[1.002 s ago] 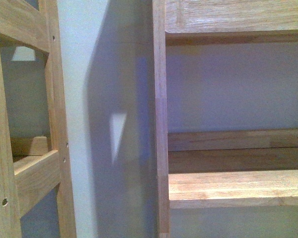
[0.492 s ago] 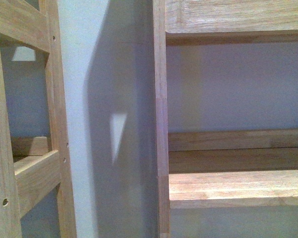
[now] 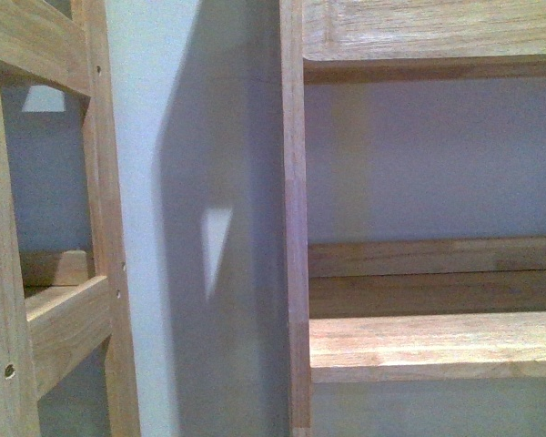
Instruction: Put away toys
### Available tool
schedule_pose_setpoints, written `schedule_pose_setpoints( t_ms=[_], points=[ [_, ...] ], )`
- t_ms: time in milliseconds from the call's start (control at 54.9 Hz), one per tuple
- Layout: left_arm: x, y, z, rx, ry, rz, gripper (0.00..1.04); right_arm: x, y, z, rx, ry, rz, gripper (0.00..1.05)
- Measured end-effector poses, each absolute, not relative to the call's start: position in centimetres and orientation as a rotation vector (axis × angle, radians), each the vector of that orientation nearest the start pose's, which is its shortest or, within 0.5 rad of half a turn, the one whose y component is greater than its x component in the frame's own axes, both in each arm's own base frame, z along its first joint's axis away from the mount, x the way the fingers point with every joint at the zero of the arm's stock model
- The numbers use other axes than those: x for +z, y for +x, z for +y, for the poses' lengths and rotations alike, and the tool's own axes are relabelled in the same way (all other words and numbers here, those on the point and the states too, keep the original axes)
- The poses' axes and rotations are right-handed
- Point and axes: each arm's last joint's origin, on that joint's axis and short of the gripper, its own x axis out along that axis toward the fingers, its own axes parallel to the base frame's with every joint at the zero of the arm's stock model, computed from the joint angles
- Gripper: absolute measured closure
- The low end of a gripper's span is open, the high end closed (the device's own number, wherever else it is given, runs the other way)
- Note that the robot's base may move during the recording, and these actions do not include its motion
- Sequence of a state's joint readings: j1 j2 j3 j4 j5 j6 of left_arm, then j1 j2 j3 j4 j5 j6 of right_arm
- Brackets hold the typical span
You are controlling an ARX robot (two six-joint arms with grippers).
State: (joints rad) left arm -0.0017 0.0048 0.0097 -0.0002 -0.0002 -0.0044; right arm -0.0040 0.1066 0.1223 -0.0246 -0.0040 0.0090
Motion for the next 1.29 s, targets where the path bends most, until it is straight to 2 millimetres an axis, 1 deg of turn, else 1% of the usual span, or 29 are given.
schedule_pose_setpoints(
  t_ms=[219,583,692,929,947,1002,1074,1093,1129,1238,1275,1293],
  points=[
    [16.6,9.7,0.0,-0.002,-0.004,-0.005,0.06,18.5,9.8,0.0,0.0,0.009,0.012,0.86],
    [16.6,9.7,0.0,-0.002,-0.004,-0.005,0.06,17.6,9.8,0.0,0.0,0.008,0.01,0.86],
    [16.6,9.7,0.0,-0.002,-0.004,-0.005,0.06,16.7,9.8,0.0,0.0,0.007,0.004,0.86],
    [16.6,9.7,0.0,-0.002,-0.004,-0.005,0.06,16.7,9.7,0.0,0.0,0.006,-0.001,0.85],
    [16.6,9.7,0.0,-0.002,-0.004,-0.005,0.06,16.7,9.7,0.0,0.0,0.006,-0.001,0.84],
    [16.6,9.7,0.0,-0.002,-0.004,-0.005,0.06,16.7,9.7,0.0,0.0,0.006,-0.001,0.74],
    [16.6,9.7,0.0,-0.002,-0.004,-0.005,0.06,16.7,9.7,0.0,0.0,0.006,-0.001,0.56],
    [16.6,9.7,0.0,-0.002,-0.004,-0.005,0.06,16.7,9.7,0.0,0.0,0.006,-0.001,0.55],
    [16.6,9.7,0.0,-0.002,-0.004,-0.005,0.06,16.7,9.7,0.0,0.0,0.006,-0.001,0.46],
    [16.6,9.7,0.0,-0.002,-0.004,-0.005,0.06,16.7,9.7,0.0,0.0,0.006,-0.001,0.3],
    [16.6,9.7,0.0,-0.002,-0.004,-0.005,0.06,16.7,9.7,0.0,0.0,0.006,-0.001,0.23],
    [16.6,9.7,0.0,-0.002,-0.004,-0.005,0.06,16.7,9.7,0.0,0.0,0.006,-0.001,0.18]
  ],
)
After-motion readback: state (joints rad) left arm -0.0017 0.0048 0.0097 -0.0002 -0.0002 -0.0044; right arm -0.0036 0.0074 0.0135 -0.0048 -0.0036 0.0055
